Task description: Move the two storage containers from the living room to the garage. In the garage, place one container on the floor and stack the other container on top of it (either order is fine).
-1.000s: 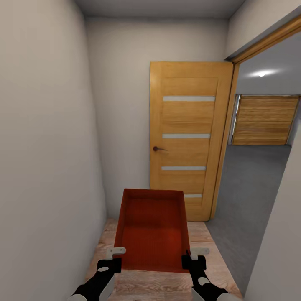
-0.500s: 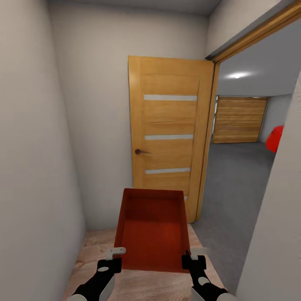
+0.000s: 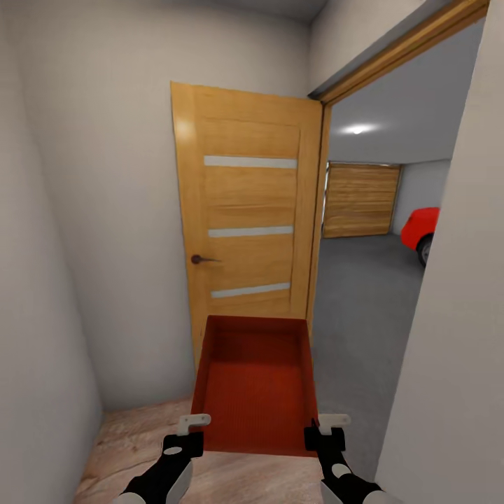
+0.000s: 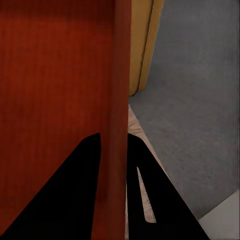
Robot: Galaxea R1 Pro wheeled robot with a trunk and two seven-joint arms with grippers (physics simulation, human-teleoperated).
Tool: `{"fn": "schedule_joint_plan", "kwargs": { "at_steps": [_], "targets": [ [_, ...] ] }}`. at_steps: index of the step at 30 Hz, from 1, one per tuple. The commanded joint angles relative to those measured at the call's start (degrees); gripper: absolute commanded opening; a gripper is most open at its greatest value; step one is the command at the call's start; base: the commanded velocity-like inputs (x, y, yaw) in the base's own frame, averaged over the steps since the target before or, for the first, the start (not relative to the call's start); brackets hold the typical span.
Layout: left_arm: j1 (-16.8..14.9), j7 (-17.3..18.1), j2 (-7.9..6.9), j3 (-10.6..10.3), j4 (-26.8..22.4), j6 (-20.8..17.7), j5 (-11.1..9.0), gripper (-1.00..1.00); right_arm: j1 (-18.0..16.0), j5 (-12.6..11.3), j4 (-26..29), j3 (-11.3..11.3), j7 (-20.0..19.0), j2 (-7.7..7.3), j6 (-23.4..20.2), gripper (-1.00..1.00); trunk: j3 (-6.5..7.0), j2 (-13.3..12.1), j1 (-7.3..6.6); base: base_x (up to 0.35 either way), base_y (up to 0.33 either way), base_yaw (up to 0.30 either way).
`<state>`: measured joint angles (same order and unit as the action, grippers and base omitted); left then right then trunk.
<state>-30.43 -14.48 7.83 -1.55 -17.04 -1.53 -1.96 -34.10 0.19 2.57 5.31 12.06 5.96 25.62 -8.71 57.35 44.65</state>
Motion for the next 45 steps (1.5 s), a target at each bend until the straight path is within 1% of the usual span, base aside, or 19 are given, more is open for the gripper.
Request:
{"fn": "schedule_joint_plan", "kwargs": {
  "at_steps": [1, 17, 26, 36, 45],
  "targets": [
    [0.0, -0.3, 0.00, -1.0, 0.2, -0.2, -1.5, -1.00, -0.1, 0.0, 2.5, 0.4, 0.4, 0.02, 0.2, -1.00, -0.09, 0.1, 0.02, 0.097, 0.000, -0.282],
    [0.0, -0.3, 0.00, -0.9, 0.2, -0.2, -1.5, -1.00, -0.1, 0.0, 2.5, 0.4, 0.4, 0.02, 0.2, -1.00, -0.09, 0.1, 0.02, 0.026, 0.017, -0.282],
    [0.0, -0.3, 0.03, -1.0, 0.2, -0.2, -1.6, -1.00, -0.1, 0.1, 2.5, 0.4, 0.4, 0.02, 0.2, -1.00, -0.09, 0.1, 0.02, 0.175, 0.244, -0.271],
    [0.0, -0.3, 0.08, -1.0, 0.2, -0.2, -1.6, -1.00, -0.1, 0.2, 2.5, 0.4, -0.1, 0.02, 0.2, -1.00, -0.09, 0.1, 0.02, 0.190, 0.269, -0.024],
    [0.0, -0.3, 0.08, -1.0, 0.2, -0.2, -1.6, -1.00, -0.1, 0.1, 2.5, 0.4, -0.1, 0.02, 0.2, -1.00, -0.09, 0.1, 0.02, 0.192, 0.269, -0.213]
  ]
}}
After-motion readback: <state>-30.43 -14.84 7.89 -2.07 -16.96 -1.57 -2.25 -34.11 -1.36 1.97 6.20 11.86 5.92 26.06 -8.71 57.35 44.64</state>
